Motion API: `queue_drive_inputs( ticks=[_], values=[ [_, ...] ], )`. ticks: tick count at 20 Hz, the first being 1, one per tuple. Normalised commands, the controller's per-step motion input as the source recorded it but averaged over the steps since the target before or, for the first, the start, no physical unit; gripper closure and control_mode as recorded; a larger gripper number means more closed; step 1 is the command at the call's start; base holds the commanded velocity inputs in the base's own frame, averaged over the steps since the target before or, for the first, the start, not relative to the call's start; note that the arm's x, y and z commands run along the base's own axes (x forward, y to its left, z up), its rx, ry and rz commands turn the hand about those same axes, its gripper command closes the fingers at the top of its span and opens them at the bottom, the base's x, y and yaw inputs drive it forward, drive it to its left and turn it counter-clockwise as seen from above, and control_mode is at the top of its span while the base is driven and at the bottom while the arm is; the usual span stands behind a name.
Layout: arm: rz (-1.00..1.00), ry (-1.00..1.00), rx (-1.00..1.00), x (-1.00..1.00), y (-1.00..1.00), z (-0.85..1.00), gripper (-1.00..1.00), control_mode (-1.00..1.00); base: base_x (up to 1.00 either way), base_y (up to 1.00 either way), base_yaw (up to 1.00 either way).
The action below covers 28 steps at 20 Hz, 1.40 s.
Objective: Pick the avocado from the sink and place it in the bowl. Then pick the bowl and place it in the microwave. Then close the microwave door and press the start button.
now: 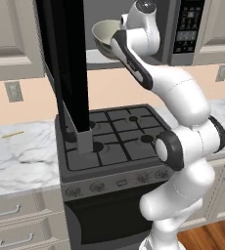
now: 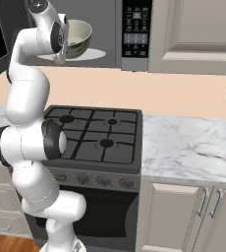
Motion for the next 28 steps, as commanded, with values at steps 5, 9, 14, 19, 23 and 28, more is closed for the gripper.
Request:
queue_drive_inputs(
  ticks=[5, 9, 14, 19, 23, 28],
  values=[
    [0.05, 0.05, -0.03, 0.56, 0.09, -0.02, 1.0, -1.0, 0.0, 0.0, 0.0],
    [0.04, 0.0, -0.03, 0.52, 0.05, 0.0, 1.0, -1.0, 0.0, 0.0, 0.0],
    [0.05, 0.0, -0.05, 0.33, 0.18, -0.26, 1.0, -1.0, 0.0, 0.0, 0.0],
    [0.06, 0.0, -0.04, 0.02, 0.12, -0.28, -1.0, -1.0, 0.0, 0.0, 0.0],
    [0.04, -0.02, -0.01, -0.12, 0.01, -0.13, -1.0, -1.0, 0.0, 0.0, 0.0],
    [0.01, -0.08, 0.0, -0.53, 0.0, -0.02, -1.0, -1.0, 0.0, 0.0, 0.0]
  ],
)
